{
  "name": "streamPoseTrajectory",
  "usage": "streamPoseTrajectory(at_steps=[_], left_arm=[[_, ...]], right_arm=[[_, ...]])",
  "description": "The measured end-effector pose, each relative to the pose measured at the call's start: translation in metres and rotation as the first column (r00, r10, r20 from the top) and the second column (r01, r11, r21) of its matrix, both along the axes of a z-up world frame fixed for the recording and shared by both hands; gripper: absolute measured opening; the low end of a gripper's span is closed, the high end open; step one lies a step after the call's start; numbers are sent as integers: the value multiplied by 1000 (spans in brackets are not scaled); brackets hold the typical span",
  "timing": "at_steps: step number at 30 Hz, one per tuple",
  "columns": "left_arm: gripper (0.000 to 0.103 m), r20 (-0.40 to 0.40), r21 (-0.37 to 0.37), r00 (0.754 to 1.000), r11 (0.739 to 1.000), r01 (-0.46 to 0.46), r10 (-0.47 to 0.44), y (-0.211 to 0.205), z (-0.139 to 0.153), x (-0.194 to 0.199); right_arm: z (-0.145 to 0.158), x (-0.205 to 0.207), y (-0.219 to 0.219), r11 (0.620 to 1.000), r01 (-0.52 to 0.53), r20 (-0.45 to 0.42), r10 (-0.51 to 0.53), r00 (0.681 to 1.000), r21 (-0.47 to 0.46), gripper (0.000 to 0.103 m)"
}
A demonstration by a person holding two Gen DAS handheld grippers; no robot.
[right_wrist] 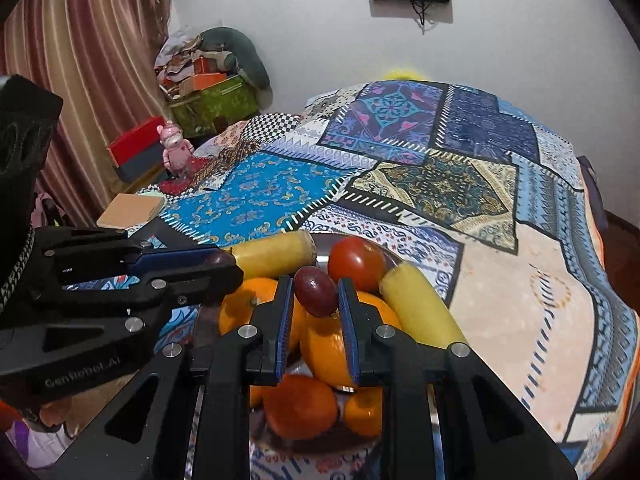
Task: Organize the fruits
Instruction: 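Carry the plum onto the plate with the right gripper while the left gripper places its plum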
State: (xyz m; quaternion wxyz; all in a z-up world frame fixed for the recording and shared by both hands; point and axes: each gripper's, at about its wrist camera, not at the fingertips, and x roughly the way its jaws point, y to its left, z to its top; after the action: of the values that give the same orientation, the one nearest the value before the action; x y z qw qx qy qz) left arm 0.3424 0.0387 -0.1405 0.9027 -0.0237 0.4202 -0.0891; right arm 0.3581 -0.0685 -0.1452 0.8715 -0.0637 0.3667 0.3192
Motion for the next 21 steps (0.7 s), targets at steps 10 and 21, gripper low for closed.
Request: streamPoseTrajectory(at_steps=[10,21], left_arm=[[17,-26,-7,1000,1000,3,-4,3,-14,16],[17,-45,-4,999,1000,4,-4,2,-22,23]], right_arm=[[-13,13,8,1000,-6,-19,6,1000,-24,21],[-16,19,6,1000,-4,-36,4,999,-13,21]])
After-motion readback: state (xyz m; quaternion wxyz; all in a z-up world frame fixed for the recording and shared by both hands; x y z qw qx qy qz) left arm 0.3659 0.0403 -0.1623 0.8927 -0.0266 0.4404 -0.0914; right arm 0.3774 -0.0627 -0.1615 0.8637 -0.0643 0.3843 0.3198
